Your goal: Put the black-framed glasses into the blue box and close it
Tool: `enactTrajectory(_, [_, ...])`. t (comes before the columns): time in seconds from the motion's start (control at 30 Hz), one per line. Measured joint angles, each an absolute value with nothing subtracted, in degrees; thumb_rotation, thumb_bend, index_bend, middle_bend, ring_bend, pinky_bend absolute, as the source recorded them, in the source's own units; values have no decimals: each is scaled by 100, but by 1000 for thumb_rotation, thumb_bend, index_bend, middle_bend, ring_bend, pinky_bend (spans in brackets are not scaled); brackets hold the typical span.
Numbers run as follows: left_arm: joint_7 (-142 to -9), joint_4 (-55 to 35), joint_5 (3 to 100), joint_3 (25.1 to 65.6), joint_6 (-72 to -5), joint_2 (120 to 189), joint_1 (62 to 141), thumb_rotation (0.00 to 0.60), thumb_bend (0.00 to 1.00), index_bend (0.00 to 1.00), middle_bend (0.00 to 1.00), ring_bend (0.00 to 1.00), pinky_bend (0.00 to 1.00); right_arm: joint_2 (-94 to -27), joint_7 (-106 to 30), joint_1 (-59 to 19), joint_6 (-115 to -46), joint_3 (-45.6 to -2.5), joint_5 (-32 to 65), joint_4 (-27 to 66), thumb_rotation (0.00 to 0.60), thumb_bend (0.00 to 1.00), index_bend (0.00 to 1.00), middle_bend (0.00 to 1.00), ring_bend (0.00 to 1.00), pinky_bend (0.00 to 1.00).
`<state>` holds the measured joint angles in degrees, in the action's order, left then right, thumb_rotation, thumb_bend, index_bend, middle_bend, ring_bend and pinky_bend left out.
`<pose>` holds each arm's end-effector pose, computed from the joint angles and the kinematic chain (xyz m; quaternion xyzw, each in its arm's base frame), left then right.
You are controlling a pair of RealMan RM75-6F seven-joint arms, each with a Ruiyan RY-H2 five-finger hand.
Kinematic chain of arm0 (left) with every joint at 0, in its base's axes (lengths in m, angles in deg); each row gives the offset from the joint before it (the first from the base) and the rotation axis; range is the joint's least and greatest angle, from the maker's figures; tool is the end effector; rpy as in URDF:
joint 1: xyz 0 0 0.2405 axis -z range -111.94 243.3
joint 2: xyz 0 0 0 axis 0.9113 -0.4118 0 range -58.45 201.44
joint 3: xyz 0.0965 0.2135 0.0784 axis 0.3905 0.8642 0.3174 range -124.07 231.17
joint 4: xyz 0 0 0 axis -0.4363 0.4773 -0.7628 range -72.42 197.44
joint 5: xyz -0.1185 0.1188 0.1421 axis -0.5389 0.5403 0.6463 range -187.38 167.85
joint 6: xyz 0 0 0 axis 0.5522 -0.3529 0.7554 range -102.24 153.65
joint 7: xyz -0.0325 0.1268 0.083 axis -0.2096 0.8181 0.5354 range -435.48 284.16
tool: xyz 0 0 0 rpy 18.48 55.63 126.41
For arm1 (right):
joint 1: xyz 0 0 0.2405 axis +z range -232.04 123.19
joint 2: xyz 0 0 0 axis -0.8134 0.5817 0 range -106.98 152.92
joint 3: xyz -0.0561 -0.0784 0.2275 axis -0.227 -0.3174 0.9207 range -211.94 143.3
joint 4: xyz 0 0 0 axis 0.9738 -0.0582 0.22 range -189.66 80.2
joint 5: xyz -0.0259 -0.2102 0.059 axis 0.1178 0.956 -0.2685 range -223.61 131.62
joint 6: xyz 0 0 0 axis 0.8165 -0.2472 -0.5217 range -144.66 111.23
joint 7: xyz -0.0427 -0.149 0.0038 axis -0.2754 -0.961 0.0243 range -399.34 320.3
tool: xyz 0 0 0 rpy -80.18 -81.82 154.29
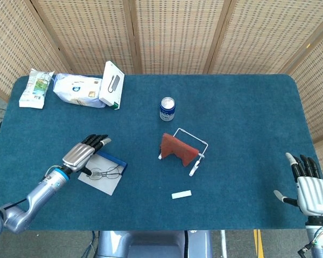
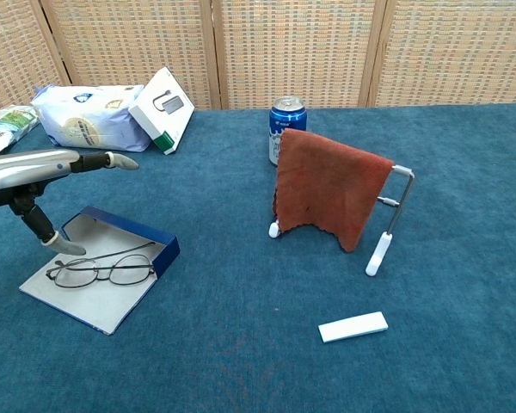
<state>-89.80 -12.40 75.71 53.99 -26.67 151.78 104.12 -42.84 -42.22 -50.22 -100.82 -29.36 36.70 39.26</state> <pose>-0.2265 0.3330 -0.0001 -0.7667 -0.4233 -0.3446 0.3381 -0.3058 -0.1958 0.1401 0.5701 -0.4028 0.3859 0.6031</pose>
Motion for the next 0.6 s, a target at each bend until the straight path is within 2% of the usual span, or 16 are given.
enactTrajectory(0.6, [-8592,-879,7606,5394,-2741,15578,10400,600,71,0,0,0,0,-4274,-4185,-5023,-10078,-2942,3684,3926,600,126,0,157,0,0])
